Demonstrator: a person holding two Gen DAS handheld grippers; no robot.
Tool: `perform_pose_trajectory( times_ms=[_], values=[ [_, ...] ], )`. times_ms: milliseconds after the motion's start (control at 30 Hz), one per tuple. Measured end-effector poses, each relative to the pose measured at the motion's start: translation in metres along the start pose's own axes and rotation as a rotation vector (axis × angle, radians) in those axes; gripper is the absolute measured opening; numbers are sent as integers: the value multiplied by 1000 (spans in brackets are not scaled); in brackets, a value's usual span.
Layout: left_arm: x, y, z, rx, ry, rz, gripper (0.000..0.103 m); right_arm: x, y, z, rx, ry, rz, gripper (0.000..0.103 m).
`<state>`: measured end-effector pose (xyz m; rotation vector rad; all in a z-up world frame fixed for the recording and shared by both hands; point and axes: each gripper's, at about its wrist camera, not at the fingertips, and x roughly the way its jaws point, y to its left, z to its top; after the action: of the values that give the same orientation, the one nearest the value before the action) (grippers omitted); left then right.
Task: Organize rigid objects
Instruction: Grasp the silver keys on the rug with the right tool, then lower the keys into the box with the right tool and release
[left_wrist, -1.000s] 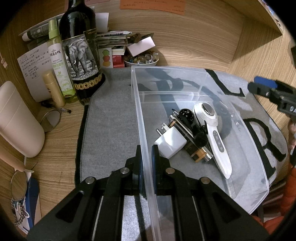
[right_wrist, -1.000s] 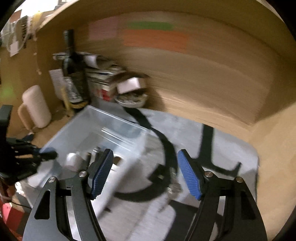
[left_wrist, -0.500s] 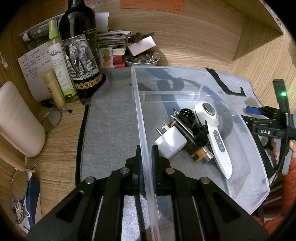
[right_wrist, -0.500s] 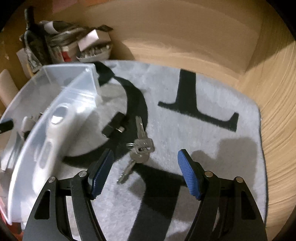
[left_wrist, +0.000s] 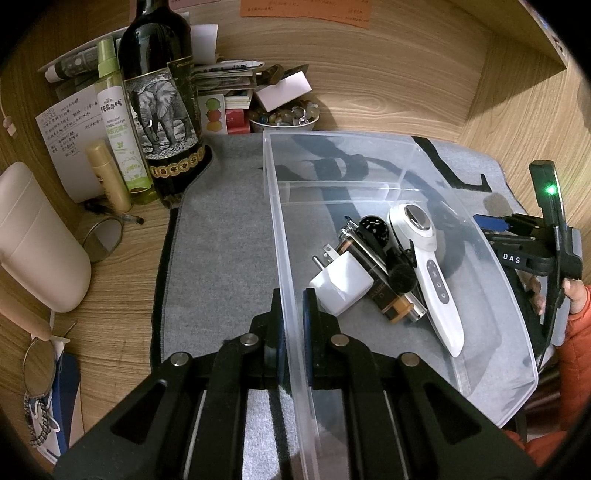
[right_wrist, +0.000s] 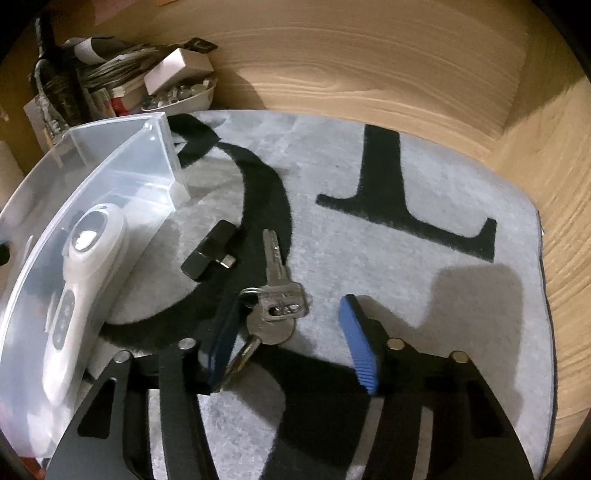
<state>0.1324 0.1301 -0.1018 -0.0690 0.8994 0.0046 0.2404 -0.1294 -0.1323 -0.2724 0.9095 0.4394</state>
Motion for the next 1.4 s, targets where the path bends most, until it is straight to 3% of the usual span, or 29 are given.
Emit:
perform_pose_trajectory(
  times_ms=[100, 267, 500, 900, 1200, 1400],
  values=[
    [0, 0, 0, 0, 0, 0, 8, -2, 5, -1, -27, -3, 20, 27],
    [0, -1, 0, 3, 2, 1, 8, -6, 10, -4, -54, -15, 24, 23],
    [0, 0, 0, 1, 0, 2, 8, -16, 14, -6, -61, -45, 15, 22],
    [0, 0, 0, 2, 0, 2, 8, -70, 22, 13, -75, -200, -9, 22],
    [0, 0, 0, 3, 0, 3, 8, -104, 57, 34, -145, -323, 34, 22],
    [0, 0, 0, 3, -1, 3, 8, -109, 85, 41, -208, -351, 73, 23]
  ],
)
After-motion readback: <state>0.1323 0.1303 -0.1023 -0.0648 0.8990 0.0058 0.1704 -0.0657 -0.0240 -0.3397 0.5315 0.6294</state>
